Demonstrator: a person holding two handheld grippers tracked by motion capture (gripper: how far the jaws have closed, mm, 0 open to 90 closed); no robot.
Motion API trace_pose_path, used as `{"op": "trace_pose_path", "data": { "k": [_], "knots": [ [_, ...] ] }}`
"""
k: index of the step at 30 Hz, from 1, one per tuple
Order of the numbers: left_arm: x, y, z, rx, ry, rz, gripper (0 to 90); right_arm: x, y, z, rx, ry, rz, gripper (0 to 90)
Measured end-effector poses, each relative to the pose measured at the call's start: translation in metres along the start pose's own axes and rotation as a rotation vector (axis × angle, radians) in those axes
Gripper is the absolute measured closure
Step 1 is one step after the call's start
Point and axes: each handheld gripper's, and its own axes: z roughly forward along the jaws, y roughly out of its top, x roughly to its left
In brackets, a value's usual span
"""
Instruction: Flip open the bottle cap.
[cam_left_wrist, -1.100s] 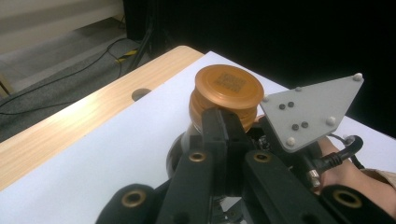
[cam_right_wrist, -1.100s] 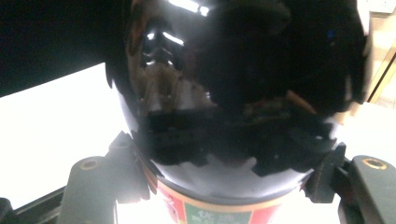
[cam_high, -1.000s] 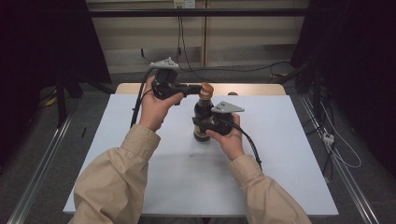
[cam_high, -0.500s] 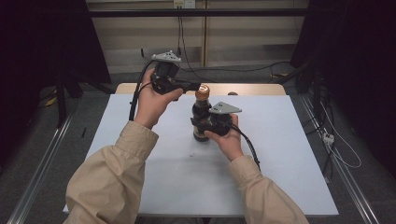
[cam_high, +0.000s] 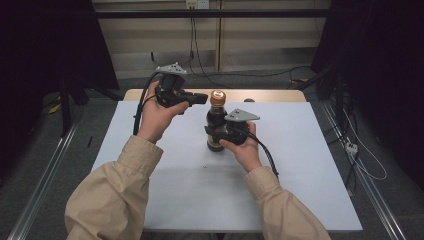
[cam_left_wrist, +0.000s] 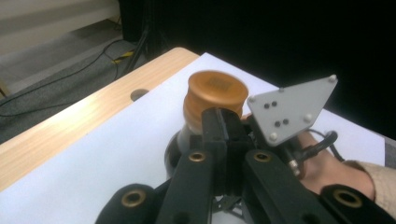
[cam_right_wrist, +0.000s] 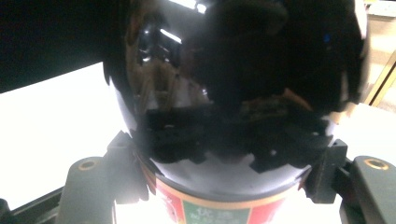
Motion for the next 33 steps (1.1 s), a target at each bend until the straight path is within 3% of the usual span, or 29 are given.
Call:
{"op": "trace_pose_path", "data": {
  "k": [13,17,33],
  "knots": [
    [0.003,-0.006,0.005,0.023,0.006,-0.005,90.0,0.000,-0.001,0.000,-0.004,0.000,0.002,31.1],
    [0.000,-0.006,0.010,0.031,0.004,0.010,90.0,0.000,-0.001,0.000,-0.005,0.001,0.003,31.1],
    [0.001,-0.005,0.017,0.026,-0.003,-0.004,90.0,0.000,-0.001,0.000,-0.009,0.000,0.002,31.0]
  ]
}}
